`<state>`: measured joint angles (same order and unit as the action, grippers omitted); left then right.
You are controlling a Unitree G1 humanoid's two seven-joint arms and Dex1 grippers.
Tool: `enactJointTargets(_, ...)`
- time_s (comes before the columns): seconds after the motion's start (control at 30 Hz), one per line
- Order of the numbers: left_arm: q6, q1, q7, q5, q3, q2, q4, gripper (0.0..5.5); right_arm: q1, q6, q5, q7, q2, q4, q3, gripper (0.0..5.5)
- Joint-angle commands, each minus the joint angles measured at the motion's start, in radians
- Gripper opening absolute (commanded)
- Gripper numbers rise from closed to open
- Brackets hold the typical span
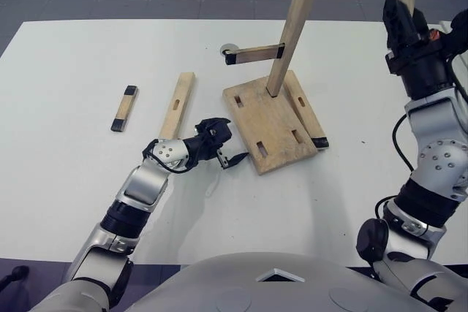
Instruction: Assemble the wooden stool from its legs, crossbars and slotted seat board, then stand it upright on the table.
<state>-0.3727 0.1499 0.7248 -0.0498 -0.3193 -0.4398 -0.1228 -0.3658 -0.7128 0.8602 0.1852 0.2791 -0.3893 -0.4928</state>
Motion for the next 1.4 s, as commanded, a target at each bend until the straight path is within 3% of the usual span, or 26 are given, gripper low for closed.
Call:
enactJointTargets(0.03, -0.122, -0.004, 0.049, -0.197, 0.234, -0.063, -0.074, 5.4, -0.022, -0.084, 0.178, 0.073, 0.062, -0.051, 0.024, 2.07)
enactJointTargets(0.17, -0.38, 0.066, 0.109, -0.599, 0.473, -0.059, -0.149, 5.4, -0.011, -0.143, 0.297, 0.167, 0.117, -0.043, 0.069, 2.07)
enactJointTargets(0.27, -0.529, 0.14, 0.063, -0.873, 0.585, -0.028, -0.163, 5.4, -0.015, -0.178, 0.357, 0.242, 0.137, -0.026, 0.11, 2.07)
enactJointTargets(0.53, -0.704, 0.257, -0.171, -1.303, 0.622, 0.035, -0.131, 5.4, 0.002, -0.264, 0.423, 0.481, 0.187, 0.037, 0.244, 2.07)
enactJointTargets(0.97, -0.709, 0.297, -0.295, -1.494, 0.561, 0.011, -0.149, 5.4, 0.011, -0.294, 0.422, 0.578, 0.187, 0.07, 0.374, 2.07)
enactJointTargets(1.4, -0.693, 0.306, -0.227, -1.482, 0.548, -0.042, -0.126, 3.37, 0.014, -0.297, 0.398, 0.605, 0.193, 0.097, 0.41, 2.07)
